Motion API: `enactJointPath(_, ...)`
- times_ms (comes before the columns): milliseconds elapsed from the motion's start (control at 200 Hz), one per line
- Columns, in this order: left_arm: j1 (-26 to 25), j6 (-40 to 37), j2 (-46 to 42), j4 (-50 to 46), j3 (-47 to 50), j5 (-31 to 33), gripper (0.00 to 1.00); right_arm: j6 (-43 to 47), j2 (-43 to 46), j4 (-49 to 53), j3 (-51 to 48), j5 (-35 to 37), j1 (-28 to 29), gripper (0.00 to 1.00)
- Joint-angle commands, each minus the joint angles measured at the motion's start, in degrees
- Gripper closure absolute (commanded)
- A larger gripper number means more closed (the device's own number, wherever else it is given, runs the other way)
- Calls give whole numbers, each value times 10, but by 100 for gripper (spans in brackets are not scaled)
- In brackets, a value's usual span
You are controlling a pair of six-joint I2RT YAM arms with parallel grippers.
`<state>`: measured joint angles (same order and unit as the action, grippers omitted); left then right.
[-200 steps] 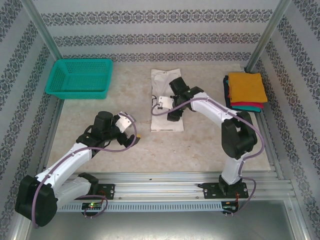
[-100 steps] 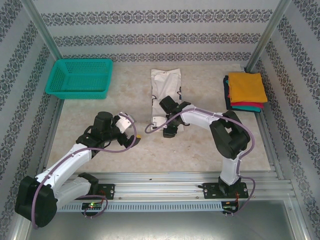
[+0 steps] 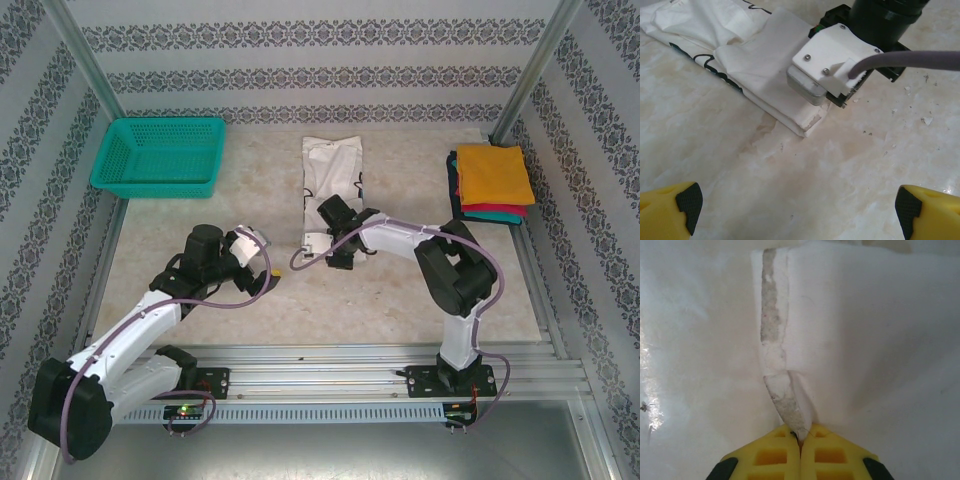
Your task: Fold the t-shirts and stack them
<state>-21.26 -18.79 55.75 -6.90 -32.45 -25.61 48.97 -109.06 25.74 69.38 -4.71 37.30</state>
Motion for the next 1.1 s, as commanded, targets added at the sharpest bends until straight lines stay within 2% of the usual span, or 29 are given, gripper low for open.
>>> enactJointPath(0,6,17,-8,25,10,3,0,-21,32,18,-38,0,11,100)
enactJointPath(225,6,30,-12,32,11,-4,0,-58,117,53,-71,-27,29,100)
enactJointPath(380,6,54,-11,50,14,5,0,-75,173,115,-83,-41,47,100)
enactJointPath(495,6,168,17,122,17,80,0,-96,214,162,-92,-51,66,100)
enactJointPath(570,5,232,64,131,-4,103,0,-107,237,195,-94,-60,77,100)
enactJointPath(784,-4,446,258,83,-122,104,0,-111,281,273,-70,-64,91,100)
enactJointPath(914,-16,557,364,110,-181,84,0,-97,293,279,-49,-52,90,100)
enactJointPath(994,-19,627,423,136,-212,74,8,-89,289,281,-33,-48,89,100)
enactJointPath(1094,-20,719,491,147,-256,55,29,-80,281,283,-20,-43,83,100)
